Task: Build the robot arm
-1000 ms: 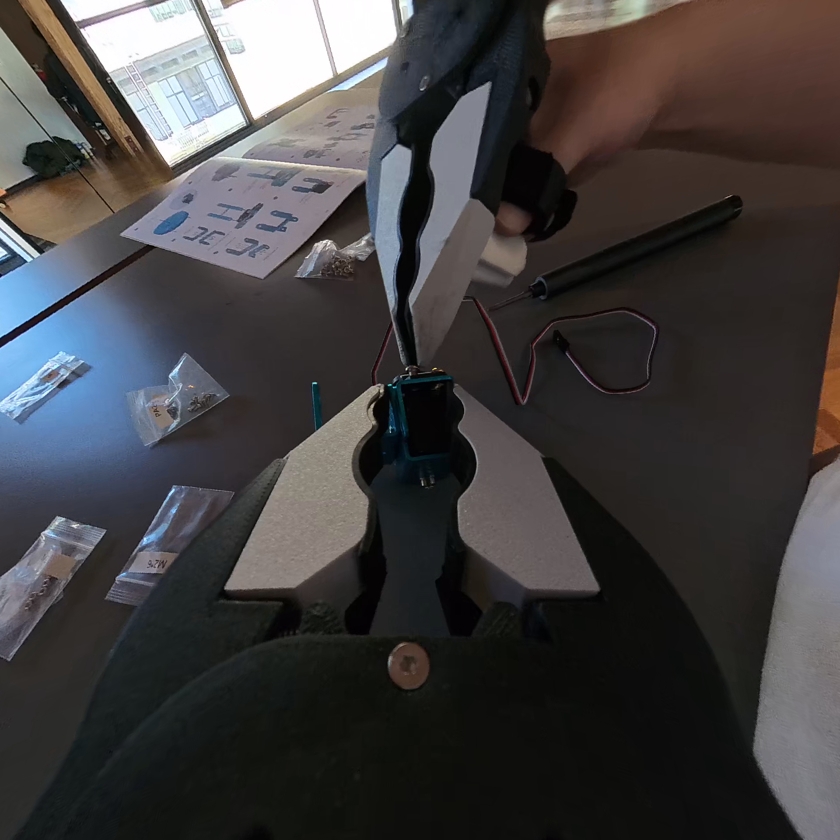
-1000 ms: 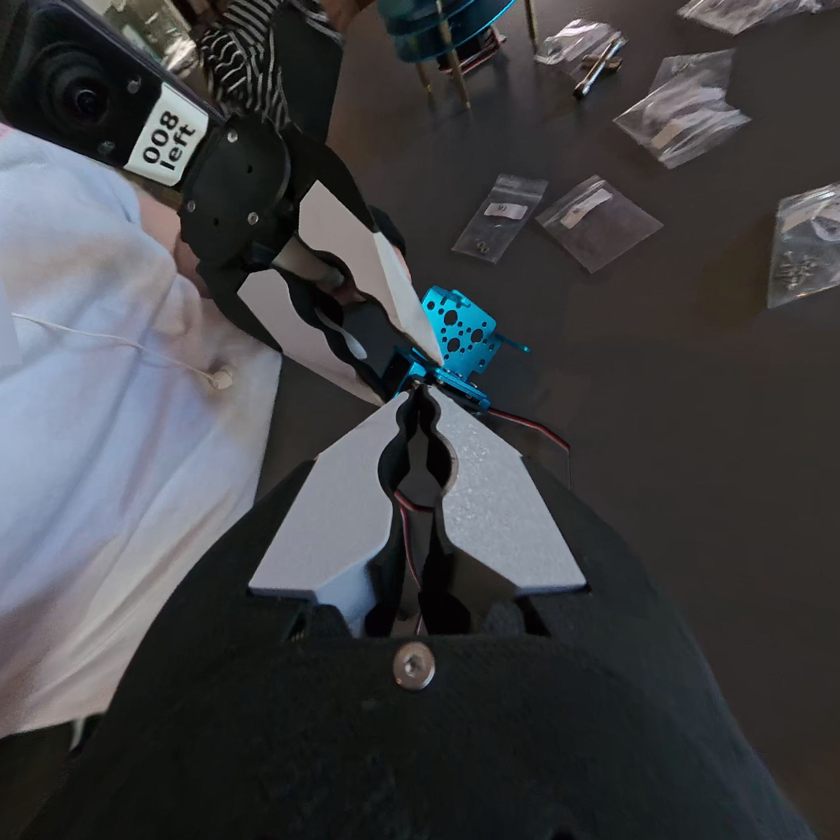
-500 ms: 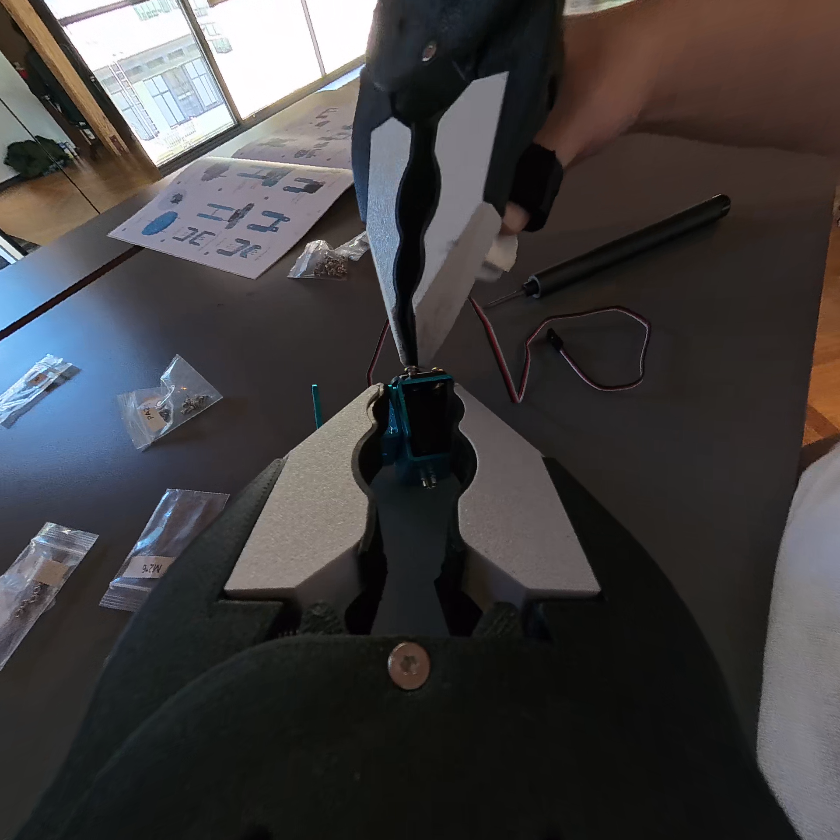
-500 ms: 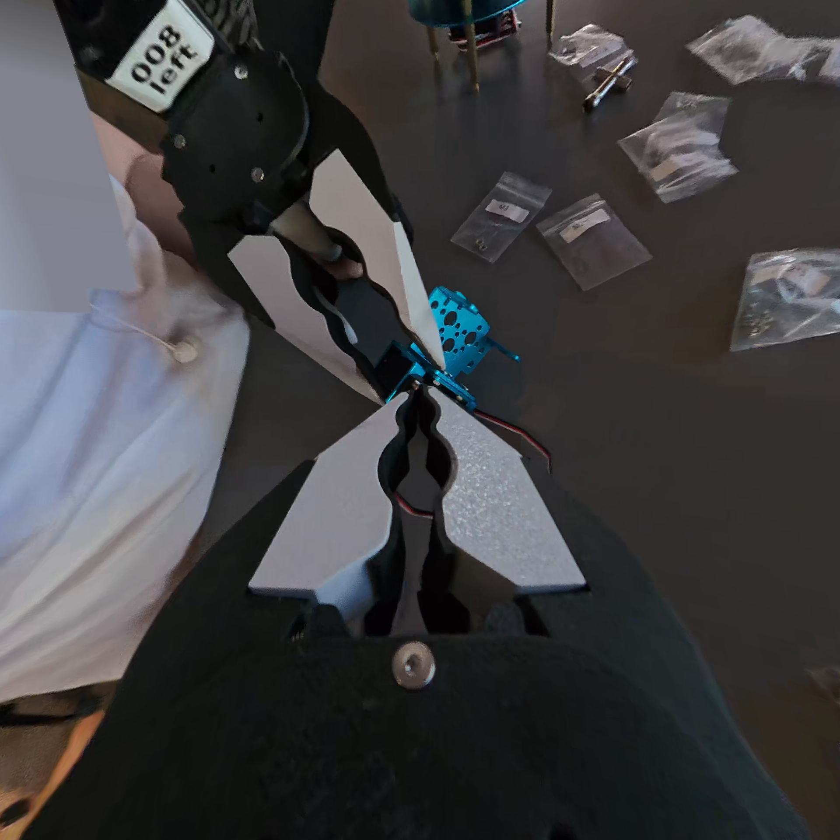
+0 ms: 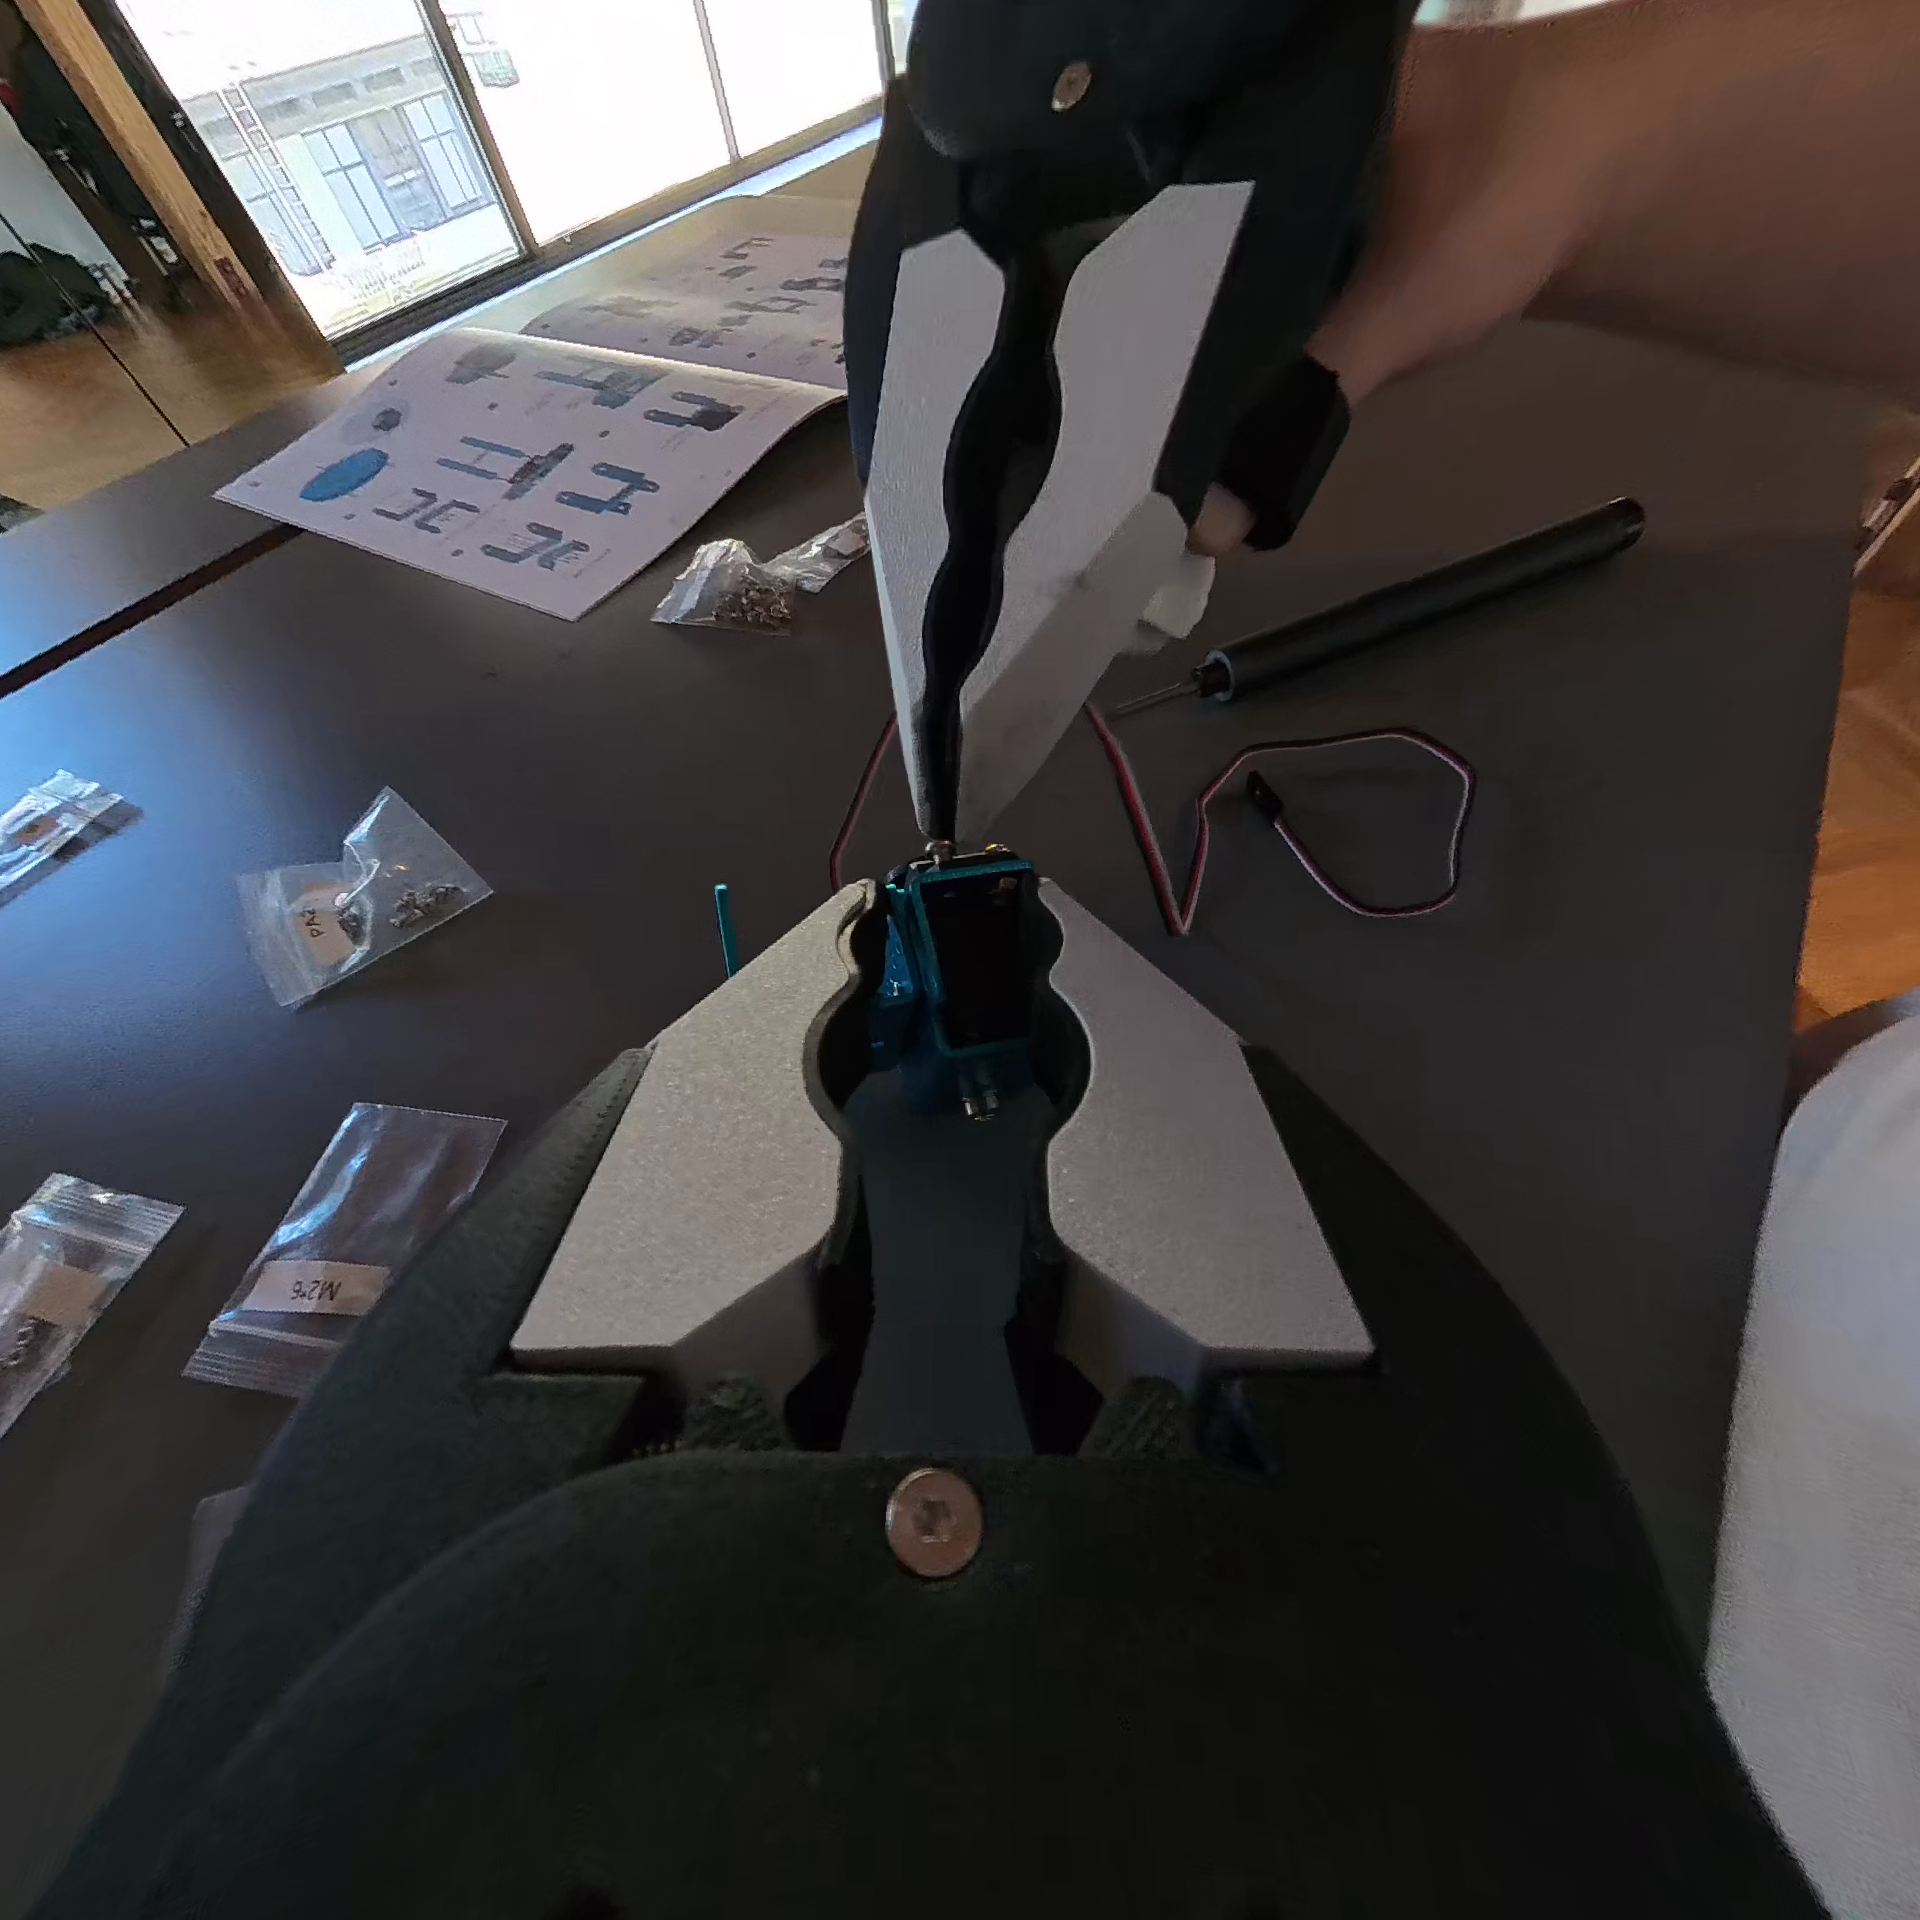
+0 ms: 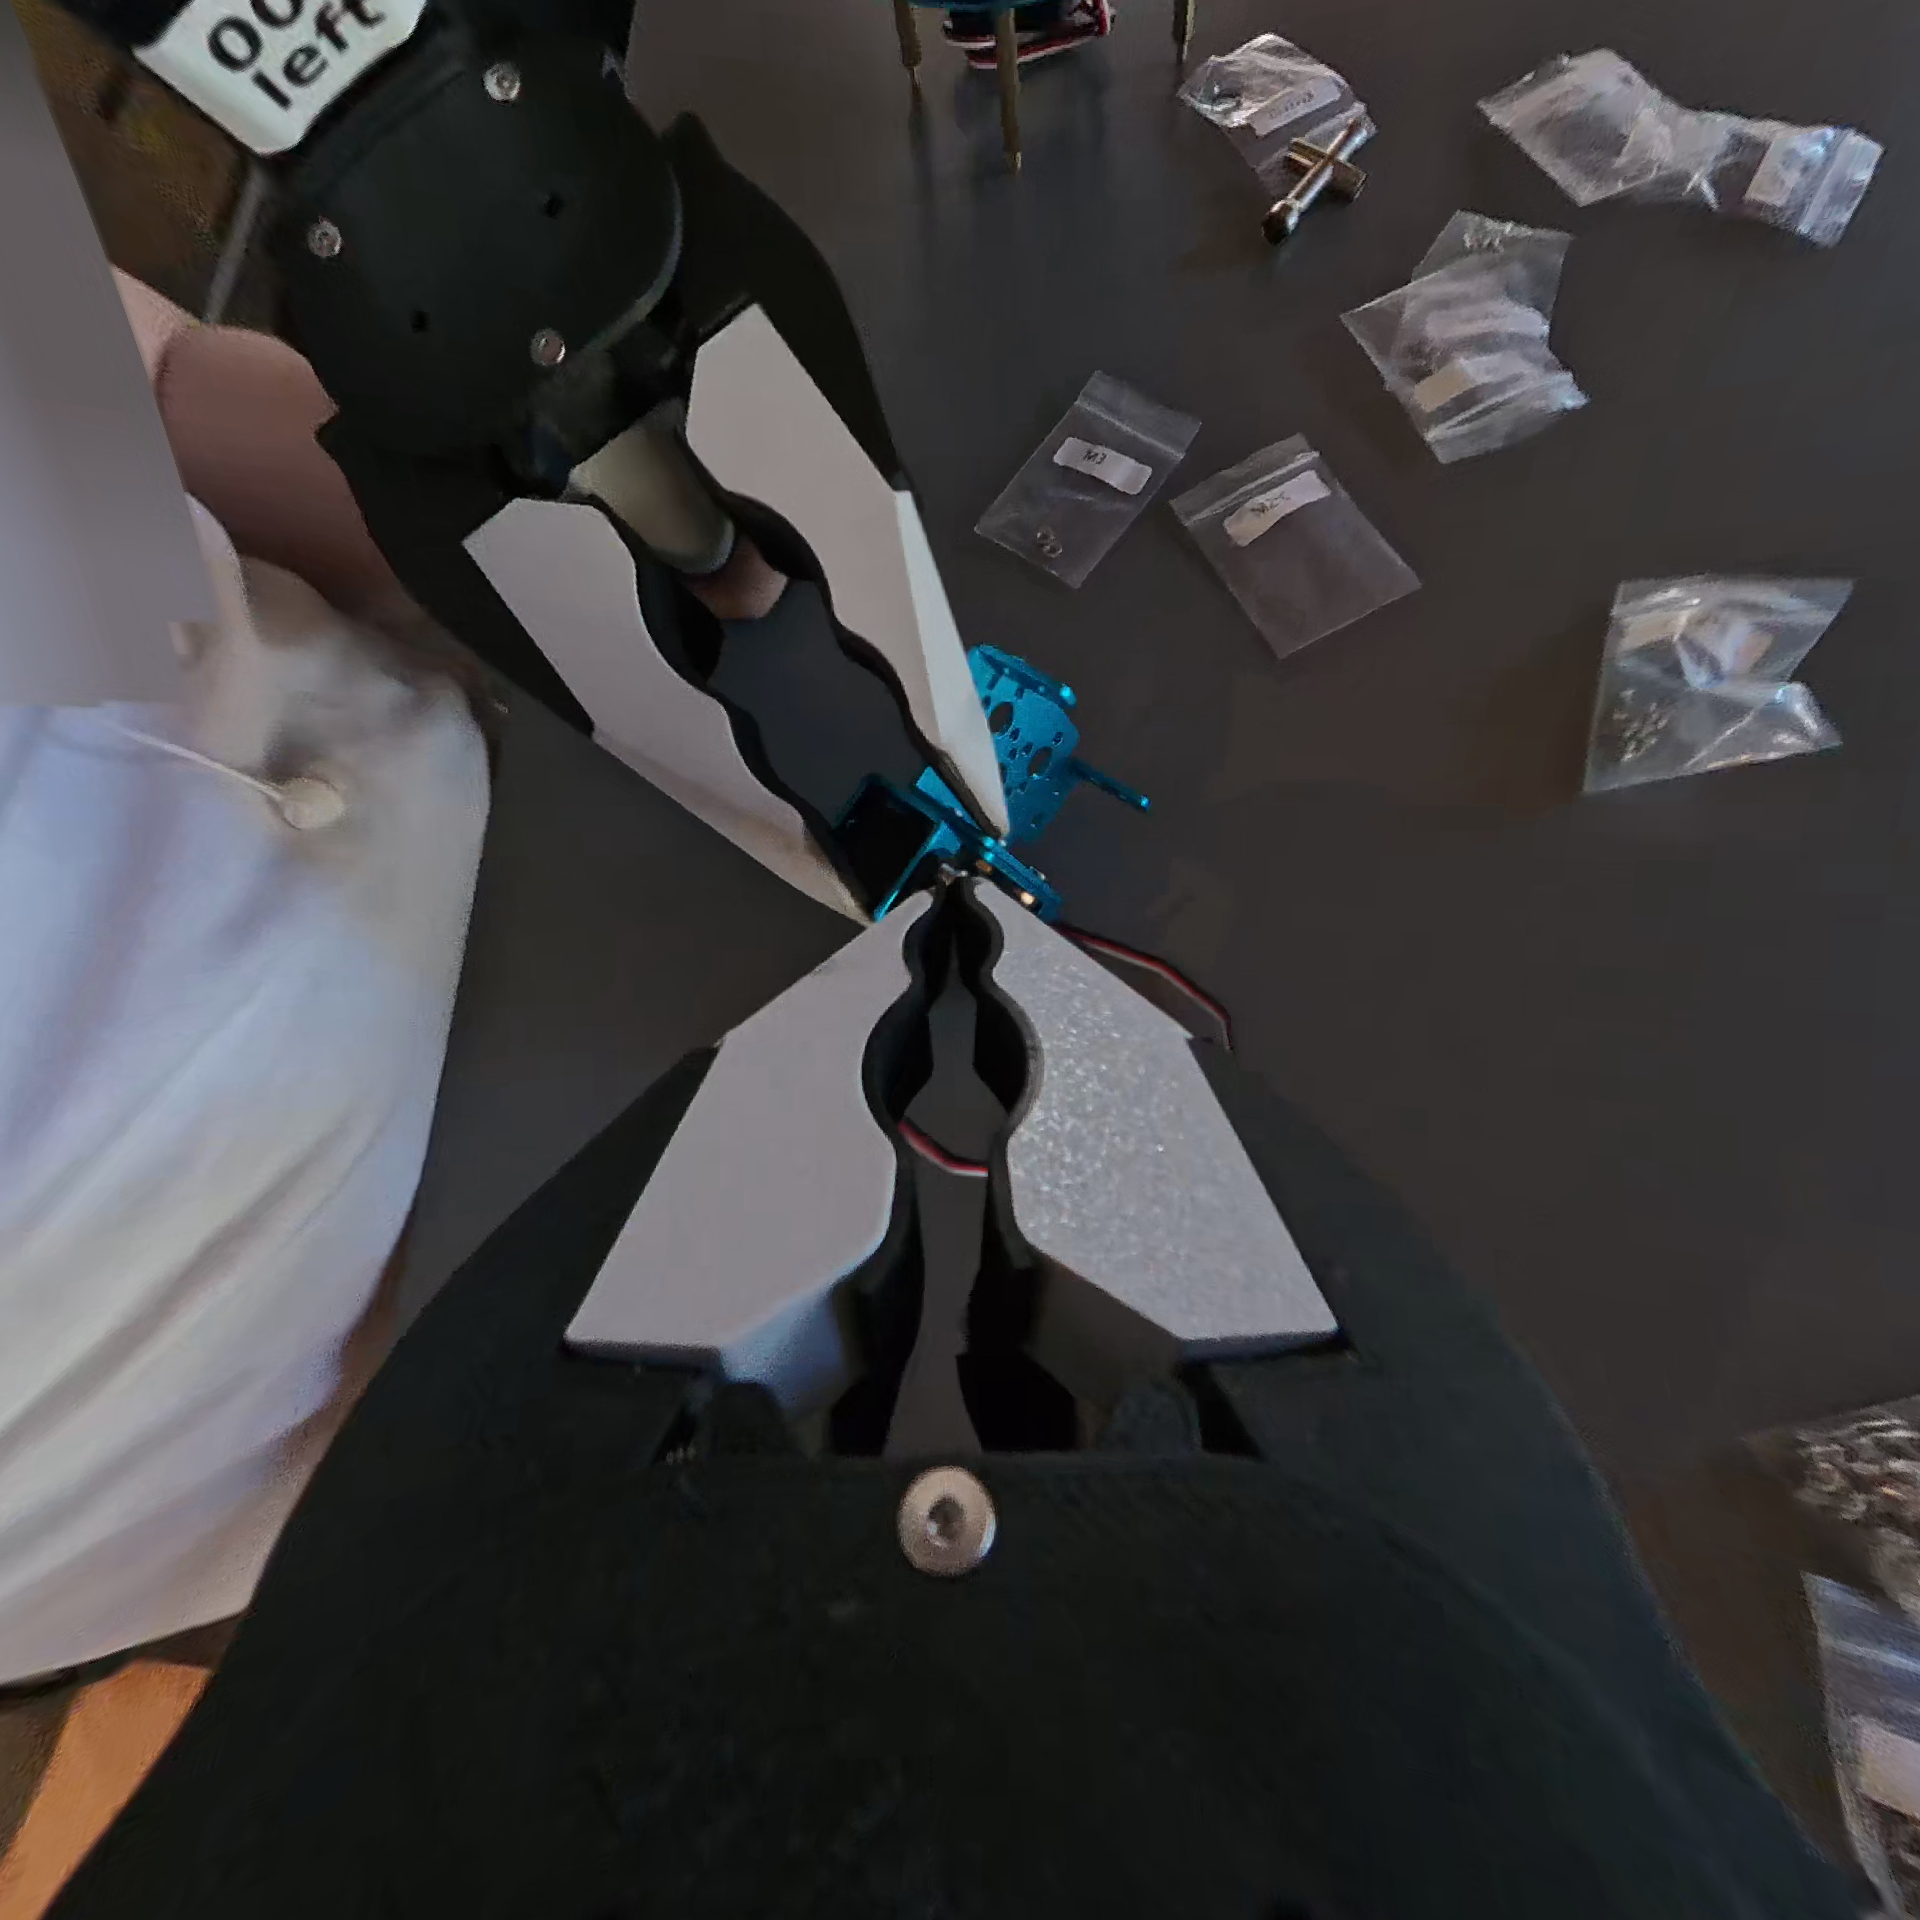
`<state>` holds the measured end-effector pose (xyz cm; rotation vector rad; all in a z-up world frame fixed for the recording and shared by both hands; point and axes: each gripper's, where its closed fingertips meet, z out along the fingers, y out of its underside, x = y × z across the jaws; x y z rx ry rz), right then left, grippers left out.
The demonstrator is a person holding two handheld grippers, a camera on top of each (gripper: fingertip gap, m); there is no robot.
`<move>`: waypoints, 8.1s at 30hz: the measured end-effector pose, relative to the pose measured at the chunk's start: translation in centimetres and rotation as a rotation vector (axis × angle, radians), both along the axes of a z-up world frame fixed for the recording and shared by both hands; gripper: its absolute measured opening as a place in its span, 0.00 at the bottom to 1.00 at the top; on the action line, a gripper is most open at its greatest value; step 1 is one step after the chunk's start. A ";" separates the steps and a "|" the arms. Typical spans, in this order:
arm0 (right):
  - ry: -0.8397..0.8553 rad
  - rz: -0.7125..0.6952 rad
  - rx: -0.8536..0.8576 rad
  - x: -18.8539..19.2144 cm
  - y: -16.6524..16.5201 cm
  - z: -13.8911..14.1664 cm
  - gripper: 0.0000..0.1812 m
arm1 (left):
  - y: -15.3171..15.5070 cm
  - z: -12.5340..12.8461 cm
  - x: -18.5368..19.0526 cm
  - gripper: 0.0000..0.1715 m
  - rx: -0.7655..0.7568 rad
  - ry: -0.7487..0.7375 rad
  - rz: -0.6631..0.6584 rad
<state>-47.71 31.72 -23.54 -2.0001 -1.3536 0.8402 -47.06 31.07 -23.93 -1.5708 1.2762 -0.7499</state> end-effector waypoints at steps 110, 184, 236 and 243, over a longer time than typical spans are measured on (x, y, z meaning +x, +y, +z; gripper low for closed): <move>0.251 -0.164 0.224 -1.1 2.0 -0.8 0.24 | 1.6 -1.1 -3.1 0.01 -0.375 0.082 -0.613; 0.061 -0.052 0.470 -0.7 -0.5 0.2 0.06 | -0.6 -2.2 -3.5 0.01 0.352 0.169 -0.714; -0.088 -0.004 0.768 -0.9 -1.1 0.2 0.05 | -0.5 -2.5 -3.2 0.01 0.486 0.220 -0.681; -0.115 0.015 0.764 -0.9 -1.4 0.0 0.05 | -0.5 -2.7 -3.1 0.01 0.435 0.207 -0.683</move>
